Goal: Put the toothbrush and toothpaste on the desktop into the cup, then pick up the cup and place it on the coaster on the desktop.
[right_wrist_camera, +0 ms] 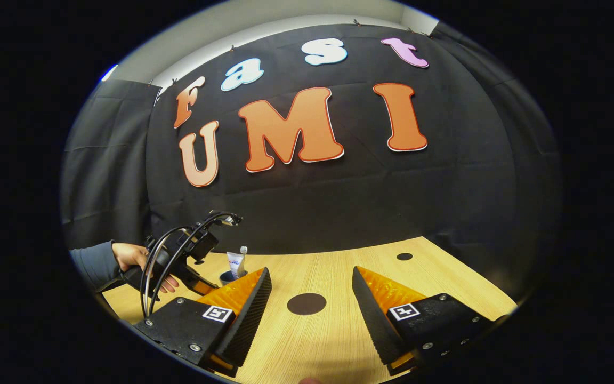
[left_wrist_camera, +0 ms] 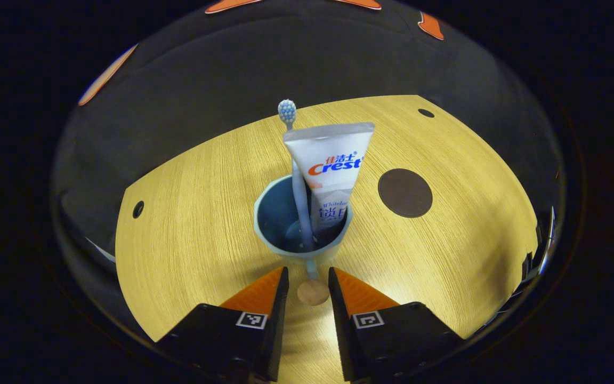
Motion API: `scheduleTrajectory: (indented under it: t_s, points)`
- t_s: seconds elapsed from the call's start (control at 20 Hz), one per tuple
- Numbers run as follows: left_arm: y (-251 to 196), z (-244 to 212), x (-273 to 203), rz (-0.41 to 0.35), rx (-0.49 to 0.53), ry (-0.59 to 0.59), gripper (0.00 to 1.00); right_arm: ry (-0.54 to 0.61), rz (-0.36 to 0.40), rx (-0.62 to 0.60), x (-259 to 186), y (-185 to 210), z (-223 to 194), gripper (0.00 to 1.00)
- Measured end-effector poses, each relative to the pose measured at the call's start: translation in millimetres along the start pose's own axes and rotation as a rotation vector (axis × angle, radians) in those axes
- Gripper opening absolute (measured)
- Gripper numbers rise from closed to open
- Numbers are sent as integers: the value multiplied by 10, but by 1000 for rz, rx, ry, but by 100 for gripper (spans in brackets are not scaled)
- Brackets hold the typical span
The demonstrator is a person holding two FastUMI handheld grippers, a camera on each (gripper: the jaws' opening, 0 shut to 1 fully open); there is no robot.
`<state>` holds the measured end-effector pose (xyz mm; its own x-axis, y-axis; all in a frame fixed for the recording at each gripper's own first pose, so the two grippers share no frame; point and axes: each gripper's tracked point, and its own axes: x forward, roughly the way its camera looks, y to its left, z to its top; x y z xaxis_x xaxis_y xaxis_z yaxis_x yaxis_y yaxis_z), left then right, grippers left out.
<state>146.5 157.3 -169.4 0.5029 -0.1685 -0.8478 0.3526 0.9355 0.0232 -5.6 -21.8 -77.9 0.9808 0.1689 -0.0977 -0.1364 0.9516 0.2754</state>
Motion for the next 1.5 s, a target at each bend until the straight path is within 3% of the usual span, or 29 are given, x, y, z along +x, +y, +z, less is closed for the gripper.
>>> scheduleTrajectory:
  t_s: [0.05, 0.15, 0.4, 0.5, 0.8, 1.15, 1.5]
  points:
    - [-47, -24, -1, -26, 19, 29, 39, 0, -1, -1, -12, -11, -10, 91]
    - [-48, -42, 50, -21, 60, 76, 44, 0, 0, 4, -38, -15, -19, 91]
    - [-34, -45, 178, -11, 68, 108, 44, 3, -14, 24, -54, -129, -87, 91]
    - [7, -25, 251, 0, 54, 93, 34, 7, -18, 51, -39, -179, -103, 92]
    - [15, 65, 345, -7, 18, 38, 21, 15, -15, 76, -22, -188, -166, 93]
    - [7, 85, 310, -18, -25, -7, 21, 29, -22, 56, -11, -174, -181, 94]
    - [42, 197, 293, -27, 11, -68, 20, 28, -34, 49, -66, -236, -150, 94]
